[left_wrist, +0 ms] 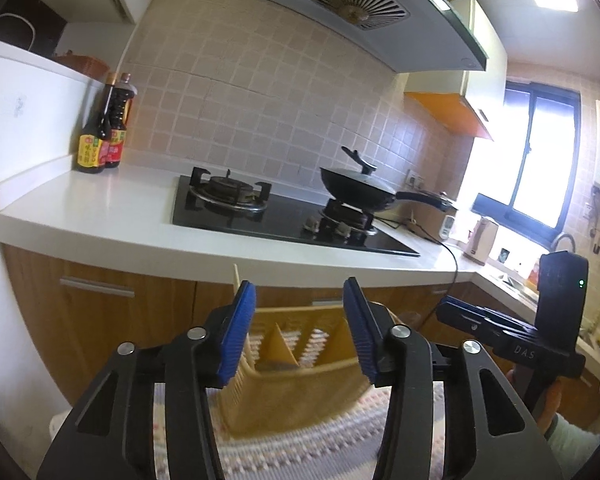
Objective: Organize utensils
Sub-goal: 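Lift the chopstick and spoon over the yellow basket and open both tools, then grasp a pair of wooden chopsticks with the left tool while the right tool grasps one chopstick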
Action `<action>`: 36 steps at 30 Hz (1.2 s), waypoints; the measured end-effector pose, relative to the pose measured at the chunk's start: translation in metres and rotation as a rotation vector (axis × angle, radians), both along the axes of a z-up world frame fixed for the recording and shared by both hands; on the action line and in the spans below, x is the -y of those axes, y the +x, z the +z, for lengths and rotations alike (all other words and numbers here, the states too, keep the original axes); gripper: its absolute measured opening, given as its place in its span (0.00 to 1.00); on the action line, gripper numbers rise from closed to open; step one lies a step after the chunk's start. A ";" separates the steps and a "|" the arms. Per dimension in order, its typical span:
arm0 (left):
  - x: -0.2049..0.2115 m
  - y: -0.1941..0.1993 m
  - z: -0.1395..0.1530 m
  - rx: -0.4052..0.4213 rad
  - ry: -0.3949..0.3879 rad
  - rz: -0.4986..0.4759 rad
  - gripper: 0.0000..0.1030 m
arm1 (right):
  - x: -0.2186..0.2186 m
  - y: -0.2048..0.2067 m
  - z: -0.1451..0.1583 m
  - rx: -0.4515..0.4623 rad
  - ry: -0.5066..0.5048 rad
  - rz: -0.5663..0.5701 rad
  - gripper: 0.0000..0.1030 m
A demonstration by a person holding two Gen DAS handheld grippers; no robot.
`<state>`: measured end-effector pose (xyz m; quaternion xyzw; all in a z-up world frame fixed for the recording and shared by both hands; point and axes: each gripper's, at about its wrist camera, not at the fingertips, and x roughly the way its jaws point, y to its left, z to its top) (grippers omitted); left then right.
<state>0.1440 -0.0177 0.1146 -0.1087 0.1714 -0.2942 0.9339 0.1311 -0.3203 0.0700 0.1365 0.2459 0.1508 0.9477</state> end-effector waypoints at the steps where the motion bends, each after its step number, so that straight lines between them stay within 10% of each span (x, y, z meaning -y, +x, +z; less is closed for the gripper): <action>1: -0.001 -0.005 0.001 -0.001 -0.003 -0.004 0.45 | -0.001 -0.007 0.002 -0.004 -0.001 -0.005 0.40; 9: -0.001 -0.048 0.002 -0.081 0.061 -0.064 0.50 | -0.008 -0.040 0.006 -0.117 -0.015 -0.010 0.40; 25: 0.020 -0.077 -0.116 -0.637 0.299 -0.256 0.41 | -0.047 -0.050 -0.066 -0.594 -0.116 0.082 0.39; 36: 0.058 -0.101 -0.150 -0.703 0.547 -0.300 0.32 | -0.055 -0.052 -0.094 -0.721 -0.073 0.160 0.34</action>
